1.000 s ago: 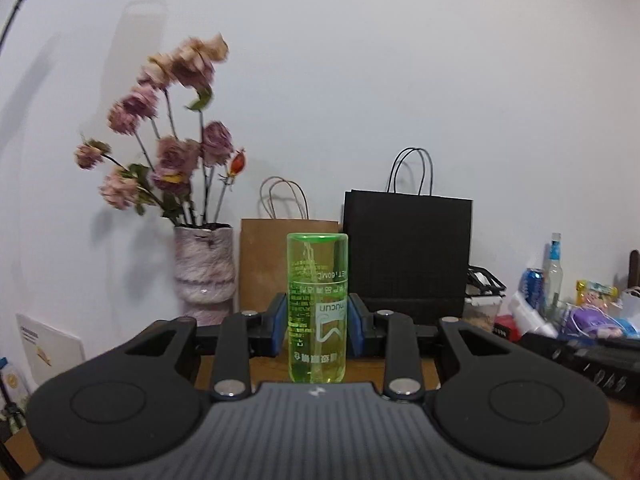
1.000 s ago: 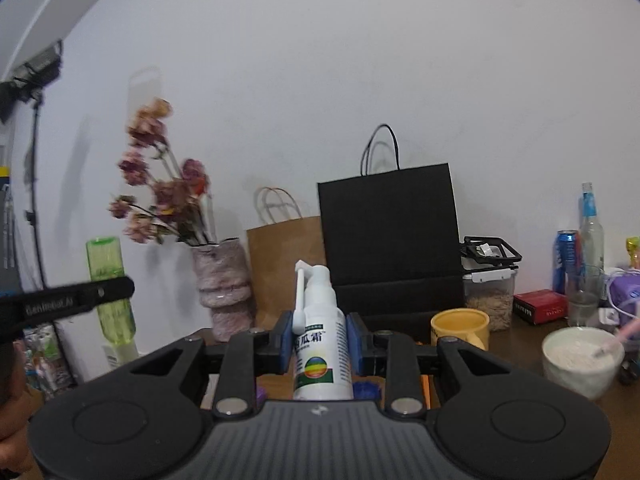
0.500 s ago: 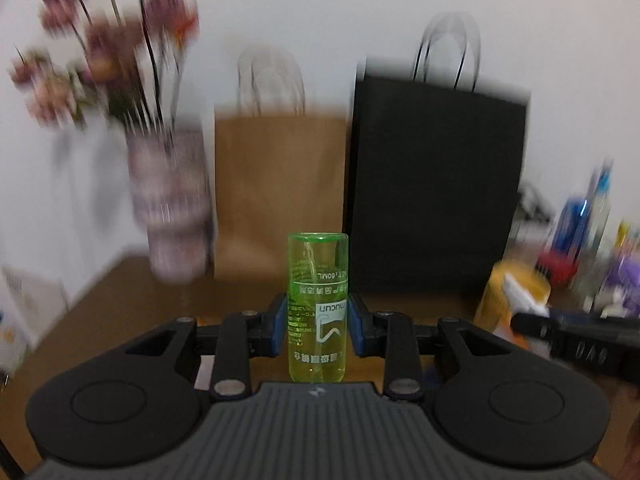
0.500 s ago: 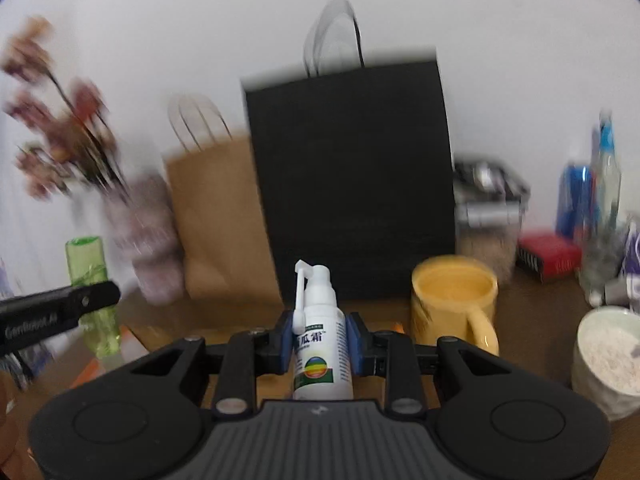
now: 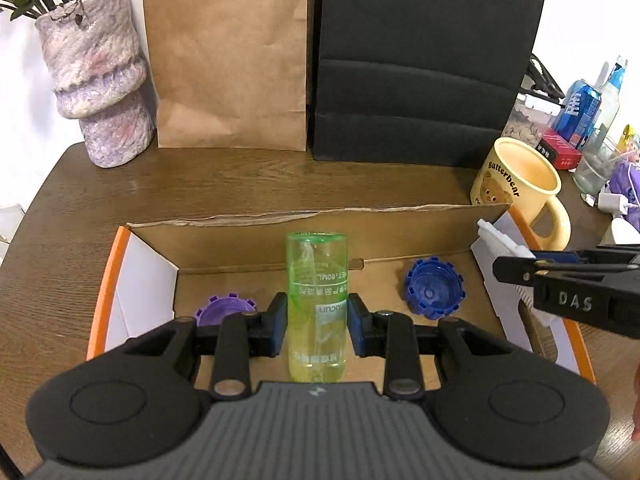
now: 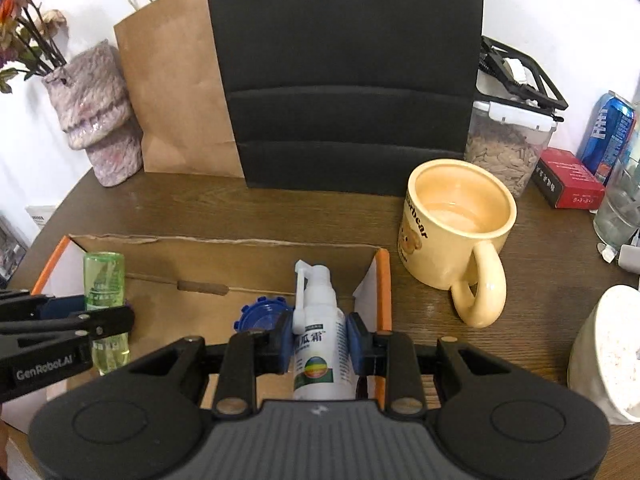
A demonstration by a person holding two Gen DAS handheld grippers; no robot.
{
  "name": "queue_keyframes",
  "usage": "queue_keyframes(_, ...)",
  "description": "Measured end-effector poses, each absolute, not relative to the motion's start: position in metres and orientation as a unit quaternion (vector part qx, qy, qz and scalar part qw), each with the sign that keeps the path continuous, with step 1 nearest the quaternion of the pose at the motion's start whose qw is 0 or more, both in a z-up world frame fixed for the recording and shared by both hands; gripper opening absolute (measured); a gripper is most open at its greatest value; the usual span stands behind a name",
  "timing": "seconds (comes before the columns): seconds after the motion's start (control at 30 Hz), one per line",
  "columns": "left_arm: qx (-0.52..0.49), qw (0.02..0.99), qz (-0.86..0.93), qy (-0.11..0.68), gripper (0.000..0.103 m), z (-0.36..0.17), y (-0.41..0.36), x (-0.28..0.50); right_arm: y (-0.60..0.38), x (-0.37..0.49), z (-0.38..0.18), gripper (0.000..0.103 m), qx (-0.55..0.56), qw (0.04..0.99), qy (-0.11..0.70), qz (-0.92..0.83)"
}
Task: Organize rigid objects
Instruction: 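Carry the green bottle and spray bottle into the box and open both tools, then lift both tools out of the box and move back toward the table items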
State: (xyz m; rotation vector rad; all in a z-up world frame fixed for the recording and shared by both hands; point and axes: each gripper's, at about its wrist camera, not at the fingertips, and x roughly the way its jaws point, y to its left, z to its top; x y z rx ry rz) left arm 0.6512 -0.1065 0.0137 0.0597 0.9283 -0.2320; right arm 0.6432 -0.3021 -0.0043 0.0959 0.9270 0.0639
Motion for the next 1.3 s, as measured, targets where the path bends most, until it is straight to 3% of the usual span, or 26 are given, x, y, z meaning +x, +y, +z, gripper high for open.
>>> queue_keyframes(0.2, 0.035, 0.88, -0.098, 0.463, 0.033, -0.01, -0.115, 0.661, -0.283, 0.649, -0.024, 0.026, 0.002, 0.893, 0.45, 0.018)
queue_keyframes(0.33, 0.039, 0.895, -0.097, 0.434, 0.059, -0.007, -0.113, 0.656, -0.276, 0.648, -0.025, 0.041, -0.002, 0.894, 0.447, 0.02)
queue_keyframes(0.57, 0.047, 0.901, -0.105, 0.418, 0.061, 0.02, -0.113, 0.642, -0.275, 0.636, -0.011, 0.045, -0.003, 0.902, 0.431, 0.029)
queue_keyframes(0.67, 0.05, 0.91, -0.11, 0.396, 0.061, 0.039, -0.109, 0.621, -0.278, 0.618, 0.006, 0.057, 0.005, 0.912, 0.408, 0.035)
queue_keyframes(0.7, 0.049, 0.917, -0.111, 0.381, 0.063, 0.047, -0.107, 0.611, -0.28, 0.609, 0.014, 0.066, 0.015, 0.919, 0.393, 0.042)
queue_keyframes(0.8, 0.04, 0.947, -0.11, 0.299, 0.081, 0.069, -0.097, 0.573, -0.286, 0.575, 0.033, 0.083, 0.045, 0.944, 0.322, 0.061)
queue_keyframes(0.83, 0.038, 0.96, -0.11, 0.257, 0.093, 0.074, -0.093, 0.559, -0.288, 0.56, 0.038, 0.086, 0.051, 0.954, 0.29, 0.064)
queue_keyframes(0.87, 0.038, 0.971, -0.107, 0.208, 0.096, 0.077, -0.09, 0.542, -0.291, 0.547, 0.043, 0.086, 0.057, 0.963, 0.254, 0.07)
queue_keyframes(0.9, 0.04, 0.982, -0.103, 0.153, 0.096, 0.078, -0.087, 0.524, -0.294, 0.53, 0.045, 0.086, 0.064, 0.974, 0.203, 0.078)
queue_keyframes(1.0, 0.038, 0.989, -0.11, 0.096, 0.095, 0.077, -0.081, 0.493, -0.296, 0.495, 0.046, 0.086, 0.065, 0.989, 0.108, 0.083)
queue_keyframes(1.3, 0.041, 0.991, -0.111, 0.065, 0.095, 0.079, -0.072, 0.443, -0.286, 0.454, 0.05, 0.086, 0.056, 0.991, 0.095, 0.082)
